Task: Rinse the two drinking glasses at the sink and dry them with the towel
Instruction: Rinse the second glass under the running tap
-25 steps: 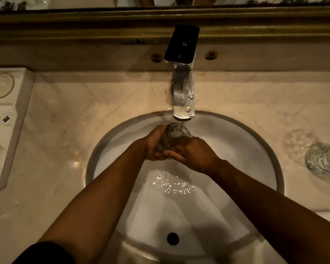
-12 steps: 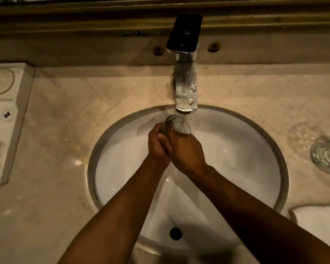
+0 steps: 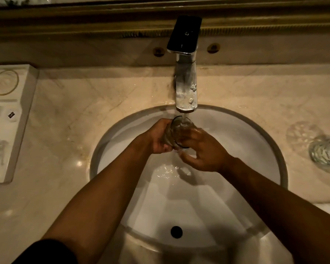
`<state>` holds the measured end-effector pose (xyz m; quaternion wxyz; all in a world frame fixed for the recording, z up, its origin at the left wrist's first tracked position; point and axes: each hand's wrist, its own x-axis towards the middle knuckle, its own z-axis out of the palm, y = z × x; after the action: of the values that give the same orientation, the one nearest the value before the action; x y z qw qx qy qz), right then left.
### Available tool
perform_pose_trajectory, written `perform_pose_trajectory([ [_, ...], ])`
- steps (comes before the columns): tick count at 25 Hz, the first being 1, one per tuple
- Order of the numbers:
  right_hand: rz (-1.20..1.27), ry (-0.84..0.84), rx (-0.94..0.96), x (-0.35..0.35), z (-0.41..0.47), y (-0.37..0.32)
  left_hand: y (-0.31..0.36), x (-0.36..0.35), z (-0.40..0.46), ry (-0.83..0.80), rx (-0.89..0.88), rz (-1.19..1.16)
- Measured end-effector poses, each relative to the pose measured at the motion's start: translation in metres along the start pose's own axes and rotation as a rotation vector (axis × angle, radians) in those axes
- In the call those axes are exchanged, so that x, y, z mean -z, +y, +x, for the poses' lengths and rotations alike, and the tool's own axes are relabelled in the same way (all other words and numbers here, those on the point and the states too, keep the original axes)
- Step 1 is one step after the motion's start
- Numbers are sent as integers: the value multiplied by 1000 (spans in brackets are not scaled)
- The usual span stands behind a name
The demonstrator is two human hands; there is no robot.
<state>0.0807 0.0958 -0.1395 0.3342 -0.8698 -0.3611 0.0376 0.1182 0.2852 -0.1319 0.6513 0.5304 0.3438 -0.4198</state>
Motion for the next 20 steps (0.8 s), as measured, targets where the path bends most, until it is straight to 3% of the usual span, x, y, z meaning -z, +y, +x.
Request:
perform_pose_trajectory([
  [2, 113, 137, -141, 2, -7, -13, 0, -4, -7, 27, -33, -78],
  [5, 276, 70, -410, -5, 1, -38, -6, -10, -12, 136, -41, -37],
  [8, 533, 214, -636, -22, 13, -56, -9, -17, -21, 184, -92, -8],
  [11, 837, 445, -926, -24, 26, -61, -14, -28, -30, 275, -344, 112],
  [16, 1035, 603, -1177, -15, 45, -67, -43, -34, -23, 507, -795, 288],
  [20, 1382, 638, -1421, -6, 49, -56, -50, -36, -21, 502, -932, 519],
])
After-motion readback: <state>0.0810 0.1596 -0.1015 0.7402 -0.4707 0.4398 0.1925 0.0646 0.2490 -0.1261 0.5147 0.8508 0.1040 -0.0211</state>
